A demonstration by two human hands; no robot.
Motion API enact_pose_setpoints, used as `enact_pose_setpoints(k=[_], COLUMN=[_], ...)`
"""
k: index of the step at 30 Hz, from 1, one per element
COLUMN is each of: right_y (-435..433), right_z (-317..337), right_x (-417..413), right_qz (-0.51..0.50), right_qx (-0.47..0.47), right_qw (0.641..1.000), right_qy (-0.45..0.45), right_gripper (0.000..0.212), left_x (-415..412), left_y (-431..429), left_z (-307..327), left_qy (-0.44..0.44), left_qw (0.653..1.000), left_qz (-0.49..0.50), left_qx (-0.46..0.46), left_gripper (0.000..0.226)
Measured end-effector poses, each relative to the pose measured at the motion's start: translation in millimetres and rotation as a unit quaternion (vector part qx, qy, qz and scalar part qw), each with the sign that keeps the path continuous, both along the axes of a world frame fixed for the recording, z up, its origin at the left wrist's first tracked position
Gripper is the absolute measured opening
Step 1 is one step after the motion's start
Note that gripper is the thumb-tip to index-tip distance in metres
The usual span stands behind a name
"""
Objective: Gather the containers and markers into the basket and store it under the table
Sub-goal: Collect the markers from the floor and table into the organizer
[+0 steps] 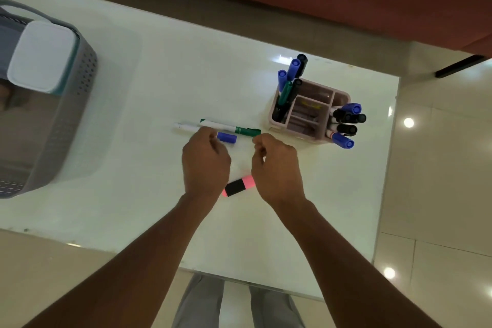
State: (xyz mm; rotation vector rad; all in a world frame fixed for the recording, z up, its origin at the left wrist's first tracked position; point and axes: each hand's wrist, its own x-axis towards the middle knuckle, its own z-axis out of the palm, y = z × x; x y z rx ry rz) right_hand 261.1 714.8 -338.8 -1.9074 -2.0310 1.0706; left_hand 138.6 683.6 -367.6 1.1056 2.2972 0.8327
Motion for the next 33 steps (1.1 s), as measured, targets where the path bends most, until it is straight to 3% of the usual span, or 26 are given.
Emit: enact_pose_setpoints(k=[2,5,9,12,16,20,25,29,33], right_y=[4,15,18,12,-4,-6,-1,15,46], right_z=[-8,-22,-41,-47,-46,-24,35,87,125], right_x=[-12,-30,-45,-44,-31,-12,28,59,78], right_qz=[0.019,0.090,0.175,0.153,0.116,0.038,-0.078,-0.117,-0.122], right_qx=[-0.002,0.028,0.066,0.066,0.043,0.013,0.084,0.138,0.190], right_qw=[0.999,0.993,0.969,0.965,0.978,0.994,0.992,0.976,0.962], right_qy=[-0.030,-0.070,-0.159,-0.201,-0.170,-0.099,0.053,0.124,0.155], right_gripper=[0.036,0.043,0.040,0.032,0.034,0.039,0.024,0.021,0.025], left_x=[-16,-34,-45,-51,-54,-43,-3,30,52], left_y=[-7,-3,9,9,7,5,6,22,57], left_z=[-4,-10,-18,-26,-30,-18,27,70,101], left_qy=[0.031,0.101,0.176,0.198,0.216,0.162,-0.011,-0.108,-0.085], left_qw=[0.999,0.986,0.941,0.922,0.909,0.923,0.971,0.966,0.954], left_qz=[-0.019,-0.131,-0.281,-0.323,-0.346,-0.347,-0.236,-0.210,-0.232], left_qx=[-0.023,-0.038,-0.062,-0.076,-0.084,-0.033,0.039,0.109,0.169], left_gripper=[0.023,0.033,0.020,0.023,0.025,0.018,0.015,0.026,0.021])
